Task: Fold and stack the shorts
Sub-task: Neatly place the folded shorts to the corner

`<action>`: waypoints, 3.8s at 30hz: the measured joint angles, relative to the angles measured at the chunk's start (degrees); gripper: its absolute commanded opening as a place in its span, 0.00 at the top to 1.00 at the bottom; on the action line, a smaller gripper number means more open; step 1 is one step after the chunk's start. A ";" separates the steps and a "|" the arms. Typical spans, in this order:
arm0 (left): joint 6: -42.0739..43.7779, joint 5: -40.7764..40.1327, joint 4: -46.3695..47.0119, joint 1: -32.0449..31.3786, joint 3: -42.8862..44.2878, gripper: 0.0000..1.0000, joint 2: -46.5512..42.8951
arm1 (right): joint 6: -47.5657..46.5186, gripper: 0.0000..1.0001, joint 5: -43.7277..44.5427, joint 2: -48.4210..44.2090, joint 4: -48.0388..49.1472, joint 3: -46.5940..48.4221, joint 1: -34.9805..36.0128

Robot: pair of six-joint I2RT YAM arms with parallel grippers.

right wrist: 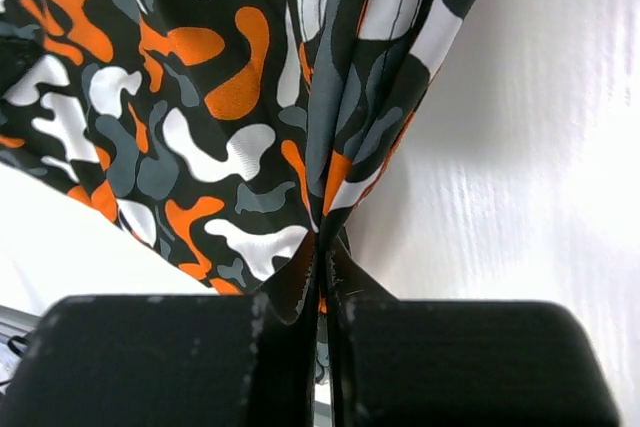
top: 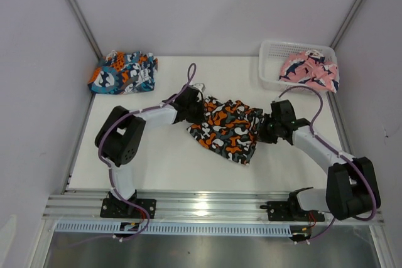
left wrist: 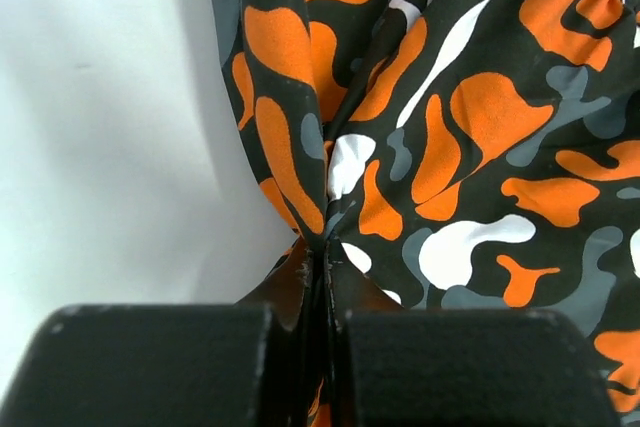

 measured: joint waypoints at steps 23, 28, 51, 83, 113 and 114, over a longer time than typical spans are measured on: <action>-0.59 -13.97 -23.85 16.37 28.02 1.00 -1.95 | 2.10 1.00 1.25 41.57 1.86 56.33 13.35; -1.03 -13.53 -26.73 22.64 39.93 1.00 0.90 | 2.86 1.00 -2.99 55.89 3.85 77.33 14.03; -5.95 -18.69 -26.58 39.47 54.16 1.00 10.32 | 27.71 1.00 10.23 89.96 50.84 105.07 24.28; -7.08 -21.44 -18.86 44.70 61.35 1.00 20.92 | 30.62 0.77 35.60 98.38 61.40 109.68 26.80; -8.28 -26.47 -21.16 51.43 63.76 0.32 32.44 | 31.45 0.33 19.74 89.90 72.52 84.06 19.89; -8.33 -26.58 -21.14 51.54 63.76 0.22 32.44 | 31.26 0.32 19.02 89.07 72.74 83.12 19.54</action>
